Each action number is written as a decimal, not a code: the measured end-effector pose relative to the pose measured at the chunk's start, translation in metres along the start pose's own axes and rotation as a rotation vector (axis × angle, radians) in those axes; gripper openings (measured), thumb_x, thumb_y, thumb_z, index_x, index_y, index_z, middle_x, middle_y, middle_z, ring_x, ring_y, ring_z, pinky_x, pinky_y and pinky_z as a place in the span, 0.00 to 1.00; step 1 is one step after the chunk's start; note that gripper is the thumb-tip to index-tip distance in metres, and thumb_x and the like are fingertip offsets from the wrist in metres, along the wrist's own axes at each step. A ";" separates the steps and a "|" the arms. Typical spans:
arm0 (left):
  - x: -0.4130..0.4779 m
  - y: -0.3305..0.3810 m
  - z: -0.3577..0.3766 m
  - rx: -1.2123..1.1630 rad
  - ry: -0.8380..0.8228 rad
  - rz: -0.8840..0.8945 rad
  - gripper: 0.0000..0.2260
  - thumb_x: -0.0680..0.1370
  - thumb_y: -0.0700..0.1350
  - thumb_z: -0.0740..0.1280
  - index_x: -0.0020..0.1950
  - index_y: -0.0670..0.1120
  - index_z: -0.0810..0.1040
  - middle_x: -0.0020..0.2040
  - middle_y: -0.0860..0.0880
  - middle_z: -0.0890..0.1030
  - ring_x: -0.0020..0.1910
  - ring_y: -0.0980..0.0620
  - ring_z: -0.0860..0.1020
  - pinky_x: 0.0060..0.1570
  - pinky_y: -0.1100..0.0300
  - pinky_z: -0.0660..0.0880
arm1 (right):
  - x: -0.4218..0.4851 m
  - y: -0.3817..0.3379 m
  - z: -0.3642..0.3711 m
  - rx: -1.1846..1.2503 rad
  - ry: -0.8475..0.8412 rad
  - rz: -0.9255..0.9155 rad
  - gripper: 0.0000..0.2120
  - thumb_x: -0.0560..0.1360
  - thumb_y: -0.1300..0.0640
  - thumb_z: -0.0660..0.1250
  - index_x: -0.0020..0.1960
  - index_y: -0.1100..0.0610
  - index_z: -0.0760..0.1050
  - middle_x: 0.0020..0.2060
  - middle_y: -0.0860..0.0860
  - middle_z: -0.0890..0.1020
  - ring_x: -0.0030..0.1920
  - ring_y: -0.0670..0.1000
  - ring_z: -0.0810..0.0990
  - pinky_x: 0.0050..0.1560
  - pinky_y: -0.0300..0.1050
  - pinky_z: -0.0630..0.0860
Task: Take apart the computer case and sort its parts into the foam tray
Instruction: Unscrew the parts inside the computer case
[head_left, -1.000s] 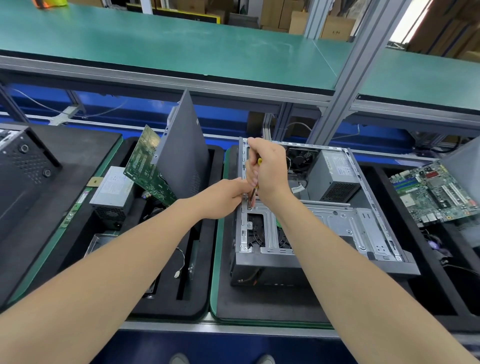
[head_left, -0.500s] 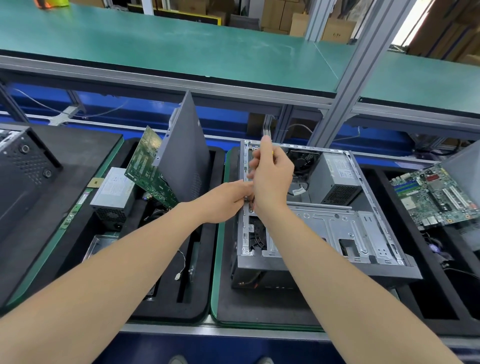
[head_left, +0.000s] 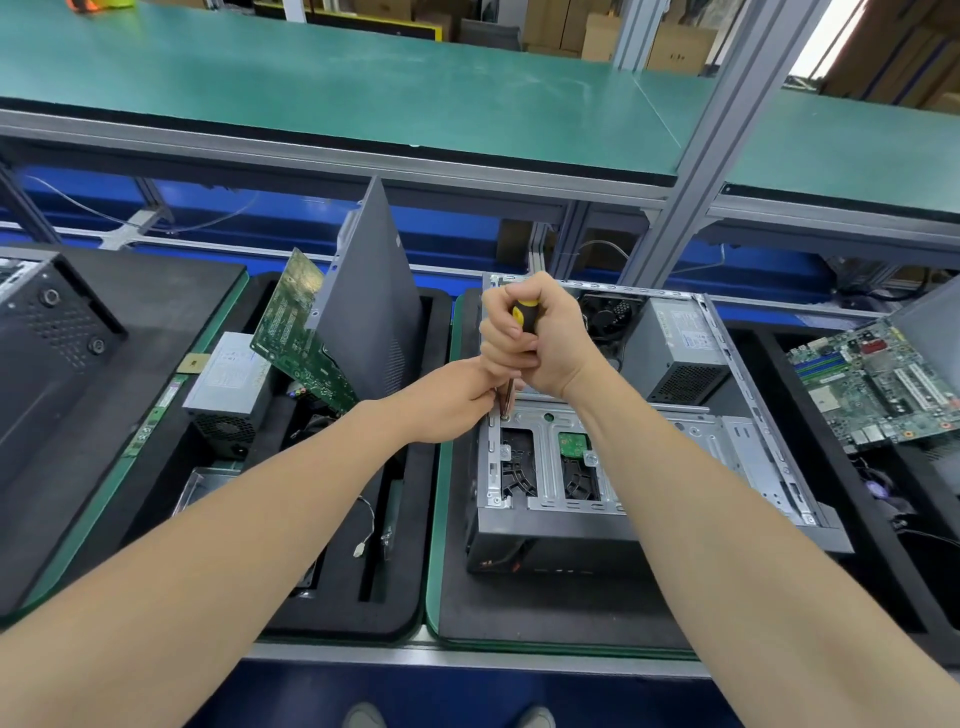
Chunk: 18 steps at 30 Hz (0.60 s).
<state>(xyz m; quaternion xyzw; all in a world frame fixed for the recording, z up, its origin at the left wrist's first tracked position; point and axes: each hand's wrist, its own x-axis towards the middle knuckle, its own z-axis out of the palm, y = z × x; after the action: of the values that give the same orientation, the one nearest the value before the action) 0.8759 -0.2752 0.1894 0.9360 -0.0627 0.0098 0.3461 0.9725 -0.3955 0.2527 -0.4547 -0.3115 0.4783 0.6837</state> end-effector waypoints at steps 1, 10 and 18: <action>0.000 0.000 0.000 0.006 -0.012 -0.002 0.16 0.82 0.37 0.57 0.50 0.61 0.70 0.49 0.57 0.75 0.48 0.58 0.74 0.52 0.67 0.70 | 0.001 -0.002 -0.001 0.004 -0.025 0.013 0.17 0.77 0.53 0.53 0.30 0.56 0.66 0.21 0.49 0.55 0.21 0.48 0.51 0.25 0.40 0.56; 0.002 -0.002 0.001 0.017 -0.016 -0.018 0.11 0.82 0.37 0.55 0.50 0.48 0.75 0.51 0.58 0.76 0.51 0.71 0.72 0.53 0.68 0.67 | -0.002 0.000 0.017 -0.221 0.545 -0.086 0.14 0.83 0.55 0.63 0.40 0.59 0.75 0.30 0.55 0.76 0.27 0.55 0.76 0.35 0.48 0.77; 0.002 0.001 0.001 0.029 0.015 0.010 0.22 0.80 0.37 0.56 0.42 0.67 0.68 0.44 0.57 0.74 0.46 0.65 0.72 0.42 0.72 0.67 | -0.003 0.025 0.038 -0.291 0.838 -0.284 0.20 0.84 0.47 0.62 0.35 0.53 0.77 0.29 0.47 0.73 0.30 0.49 0.68 0.34 0.46 0.66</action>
<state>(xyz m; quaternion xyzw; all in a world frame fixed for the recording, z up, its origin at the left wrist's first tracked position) 0.8781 -0.2770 0.1891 0.9405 -0.0646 0.0193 0.3330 0.9294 -0.3829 0.2448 -0.6528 -0.1313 0.1065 0.7385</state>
